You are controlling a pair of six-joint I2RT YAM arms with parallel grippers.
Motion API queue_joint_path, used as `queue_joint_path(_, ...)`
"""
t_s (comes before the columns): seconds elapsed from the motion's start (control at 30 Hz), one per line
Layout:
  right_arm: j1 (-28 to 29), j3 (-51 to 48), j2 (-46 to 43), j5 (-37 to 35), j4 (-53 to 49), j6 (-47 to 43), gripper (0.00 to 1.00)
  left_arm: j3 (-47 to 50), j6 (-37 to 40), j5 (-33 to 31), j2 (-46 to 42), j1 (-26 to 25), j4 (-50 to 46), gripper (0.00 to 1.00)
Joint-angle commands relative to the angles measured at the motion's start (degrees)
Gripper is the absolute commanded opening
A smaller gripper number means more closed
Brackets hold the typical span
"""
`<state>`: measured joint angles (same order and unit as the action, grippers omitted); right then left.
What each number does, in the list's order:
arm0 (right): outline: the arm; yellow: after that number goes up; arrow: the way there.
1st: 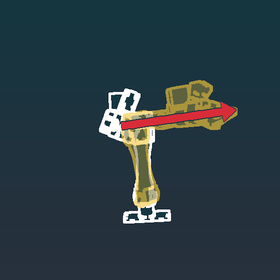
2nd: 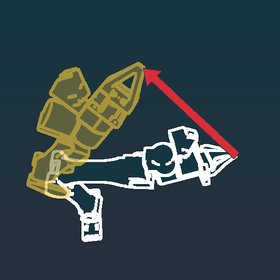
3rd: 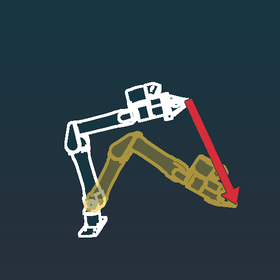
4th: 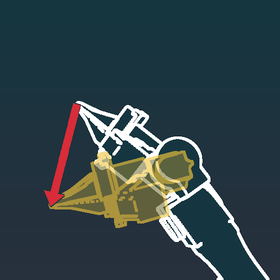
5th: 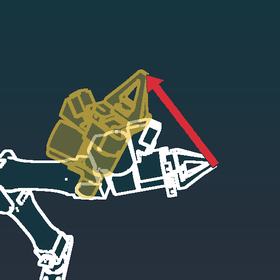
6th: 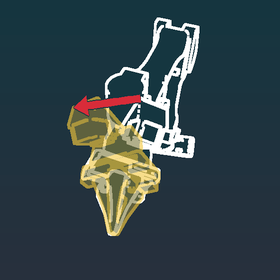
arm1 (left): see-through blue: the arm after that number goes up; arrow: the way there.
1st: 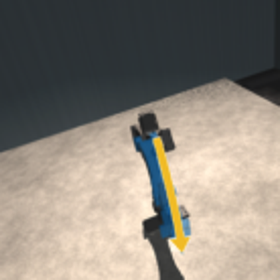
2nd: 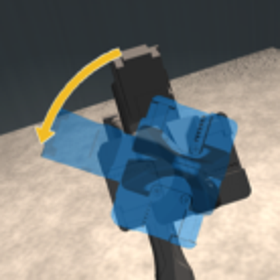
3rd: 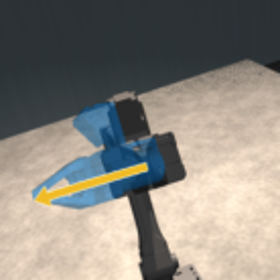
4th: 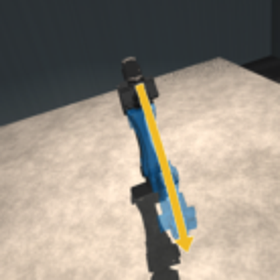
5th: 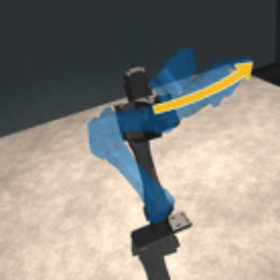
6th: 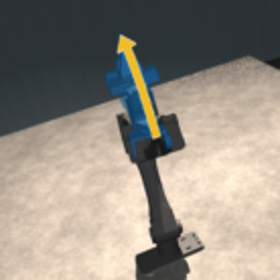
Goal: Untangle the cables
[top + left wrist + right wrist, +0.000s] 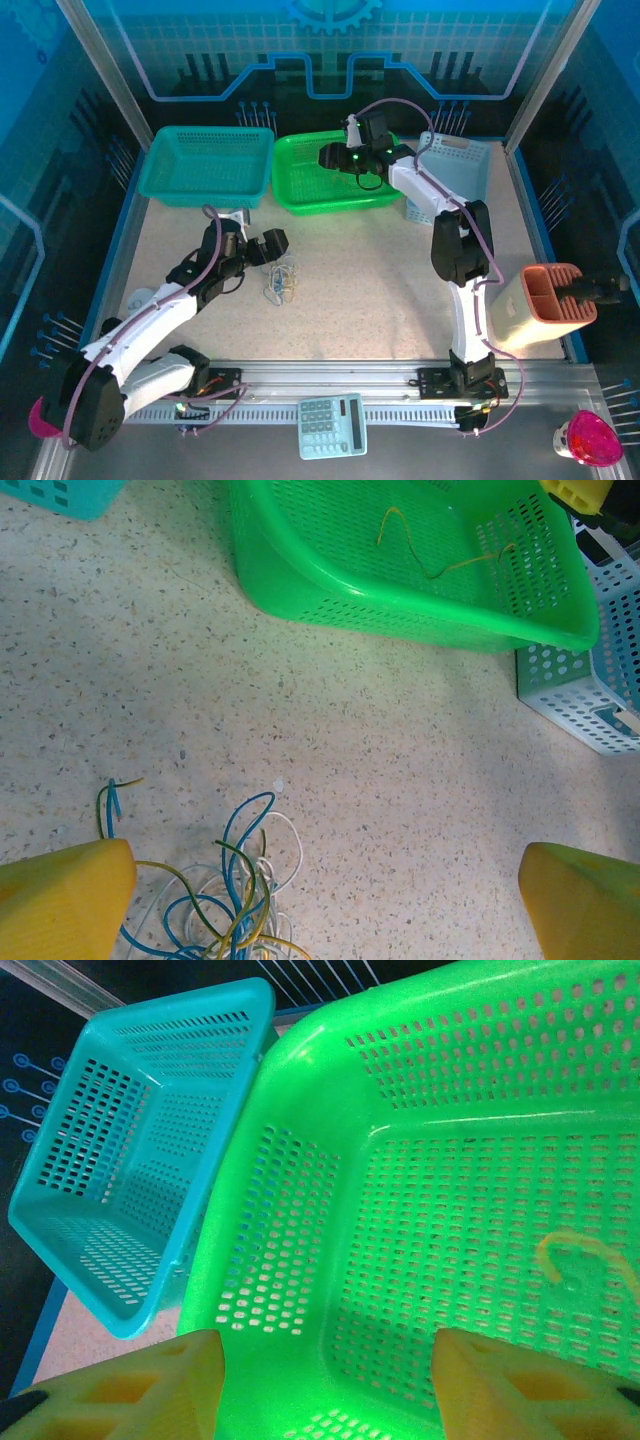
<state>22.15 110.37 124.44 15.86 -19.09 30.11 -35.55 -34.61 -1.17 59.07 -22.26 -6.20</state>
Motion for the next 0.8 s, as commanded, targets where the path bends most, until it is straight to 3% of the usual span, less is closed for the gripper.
queue_joint_path(0.0, -0.4, -0.1, -4.4, -1.2, -0.9, -1.8, 0.59, -2.1, -1.3, 1.0, -1.1, -0.2, -0.7, 0.99)
queue_joint_path(0.33, 1.9, -12.2, -17.0, -3.7, 1.7, -6.0, 0.59, -2.0, -2.9, 0.0, -1.6, -0.3, -3.0, 0.99)
queue_joint_path(0.6, 10.9, -26.4, -28.4, -14.3, 1.1, -14.4, 0.68, -1.3, -7.4, -4.8, -3.9, -0.1, -8.9, 0.99)
queue_joint_path(0.7, 14.6, -31.2, -31.6, -18.1, 1.5, -16.1, 0.78, 0.0, -9.9, -6.9, -5.9, 0.0, -9.8, 0.99)
queue_joint_path(0.77, 17.9, -34.3, -33.6, -23.8, 2.1, -17.5, 1.00, 1.2, -11.4, -8.2, -7.5, 0.2, -9.7, 0.99)
